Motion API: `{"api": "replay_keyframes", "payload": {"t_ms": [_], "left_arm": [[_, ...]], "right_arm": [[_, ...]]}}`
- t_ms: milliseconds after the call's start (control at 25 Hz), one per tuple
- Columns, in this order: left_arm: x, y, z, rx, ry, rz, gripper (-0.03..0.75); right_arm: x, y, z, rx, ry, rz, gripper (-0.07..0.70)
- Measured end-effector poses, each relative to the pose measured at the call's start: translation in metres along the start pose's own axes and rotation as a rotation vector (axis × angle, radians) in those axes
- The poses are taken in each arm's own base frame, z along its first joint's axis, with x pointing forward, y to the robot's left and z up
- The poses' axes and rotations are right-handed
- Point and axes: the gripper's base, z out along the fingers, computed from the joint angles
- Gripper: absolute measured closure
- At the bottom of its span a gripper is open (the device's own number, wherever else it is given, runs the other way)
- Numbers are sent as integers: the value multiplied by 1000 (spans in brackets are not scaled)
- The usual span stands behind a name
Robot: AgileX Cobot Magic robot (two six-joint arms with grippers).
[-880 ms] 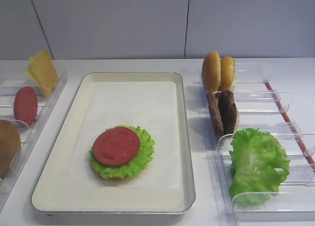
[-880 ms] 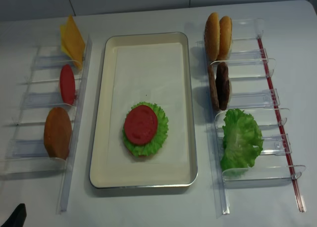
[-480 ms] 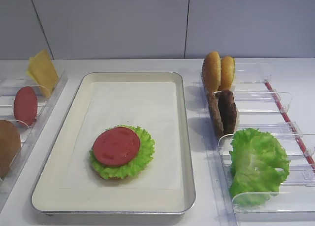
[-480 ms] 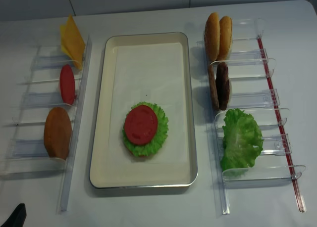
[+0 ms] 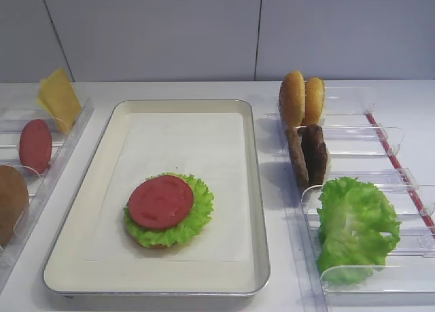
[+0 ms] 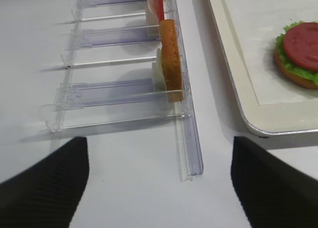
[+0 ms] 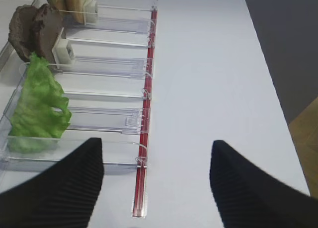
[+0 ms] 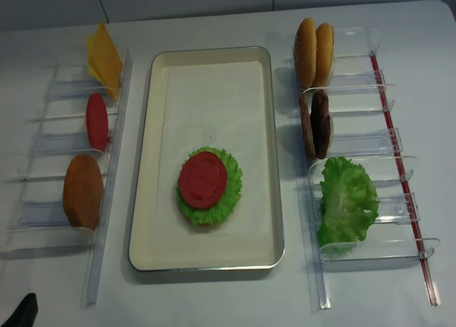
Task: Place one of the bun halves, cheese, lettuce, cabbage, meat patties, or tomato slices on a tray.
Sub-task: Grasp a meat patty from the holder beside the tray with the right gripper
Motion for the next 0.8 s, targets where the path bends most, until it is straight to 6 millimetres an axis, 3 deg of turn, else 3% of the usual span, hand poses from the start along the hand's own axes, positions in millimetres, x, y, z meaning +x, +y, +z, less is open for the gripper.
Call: {"api": "replay_keyframes", "payload": {"t_ms": [800], "left_arm": [[0,0,0,0,0,0,170]], "right_arm": [[-4,15,-4,-161,-28,-232,150]]}}
